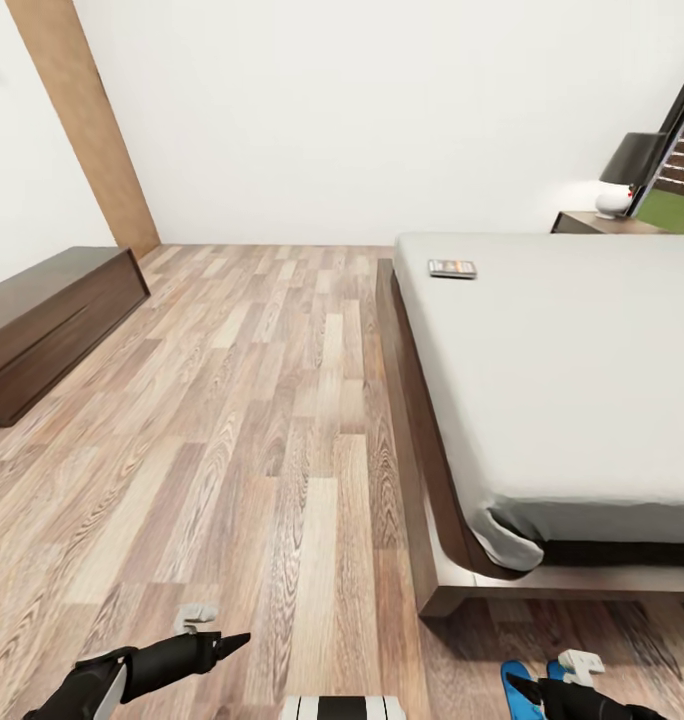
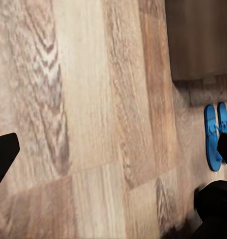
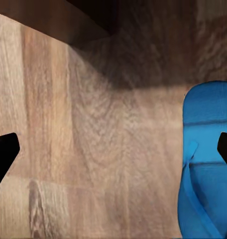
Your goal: In the bedroom, move the book from the bed onto either nightstand, and place the two sandals side by side next to the bed.
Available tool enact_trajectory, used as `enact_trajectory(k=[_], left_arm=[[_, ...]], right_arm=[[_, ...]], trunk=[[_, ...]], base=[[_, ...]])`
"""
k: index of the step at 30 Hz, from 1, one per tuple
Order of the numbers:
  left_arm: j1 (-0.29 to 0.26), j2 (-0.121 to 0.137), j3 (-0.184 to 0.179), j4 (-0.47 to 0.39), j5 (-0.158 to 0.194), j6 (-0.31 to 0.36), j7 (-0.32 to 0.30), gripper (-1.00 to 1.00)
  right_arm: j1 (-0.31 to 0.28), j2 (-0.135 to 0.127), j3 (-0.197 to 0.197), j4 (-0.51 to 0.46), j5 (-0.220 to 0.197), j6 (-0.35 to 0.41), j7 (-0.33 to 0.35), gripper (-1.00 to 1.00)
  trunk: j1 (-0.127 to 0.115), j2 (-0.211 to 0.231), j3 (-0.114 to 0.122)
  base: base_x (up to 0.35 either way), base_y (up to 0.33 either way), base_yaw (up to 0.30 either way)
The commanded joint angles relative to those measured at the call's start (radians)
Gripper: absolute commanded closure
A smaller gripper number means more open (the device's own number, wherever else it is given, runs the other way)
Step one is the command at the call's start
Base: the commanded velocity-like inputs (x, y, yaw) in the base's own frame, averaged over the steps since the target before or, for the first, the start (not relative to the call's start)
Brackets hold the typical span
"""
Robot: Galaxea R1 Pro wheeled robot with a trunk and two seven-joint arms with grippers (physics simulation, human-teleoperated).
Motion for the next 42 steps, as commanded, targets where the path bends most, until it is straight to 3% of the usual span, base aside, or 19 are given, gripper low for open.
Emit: enact_trajectory(k=[1, 7, 12, 17, 29, 34, 42], left_arm=[[0.001, -0.015, 0.008, 0.0, -0.008, 0.01, 0.009, -1.0], [0.006, -0.041, 0.008, 0.003, -0.01, 0.01, 0.063, -1.0], [0.007, -0.043, 0.009, 0.004, -0.01, 0.01, 0.071, -1.0], [0.009, -0.044, 0.008, 0.025, -0.011, 0.007, 0.074, -1.0], [0.009, -0.046, 0.003, 0.077, -0.01, -0.071, 0.077, -1.0], [0.009, -0.079, 0.003, 0.105, -0.011, -0.076, 0.079, -1.0], [0.009, -0.085, 0.003, 0.113, -0.01, -0.077, 0.094, -1.0]], right_arm=[[-0.001, 0.017, 0.008, 0.001, -0.006, -0.006, 0.002, -1.0], [-0.001, 0.079, 0.009, 0.001, -0.005, -0.006, -0.002, -1.0], [-0.001, 0.102, 0.008, -0.001, -0.005, -0.002, -0.008, -1.0], [-0.002, 0.106, 0.007, -0.001, -0.007, 0.003, -0.007, -1.0], [-0.002, 0.107, 0.004, 0.0, -0.006, -0.006, -0.005, -1.0], [-0.001, 0.107, 0.004, 0.001, -0.006, -0.006, -0.005, -1.0], [-0.002, 0.107, 0.004, 0.001, -0.006, -0.006, -0.005, -1.0]], trunk=[[-0.001, 0.0, 0.003], [-0.003, 0.001, 0.026], [-0.006, 0.003, 0.046], [-0.008, 0.004, 0.065], [-0.054, 0.088, 0.103], [-0.073, 0.123, 0.118], [-0.104, 0.179, 0.143]], base=[[0.0, 0.0, 0.0], [0.0, 0.0, 0.0], [0.0, 0.0, 0.0], [0.0, 0.0, 0.0], [0.0, 0.0, 0.0], [0.0, 0.0, 0.0], [0.0, 0.0, 0.006]])
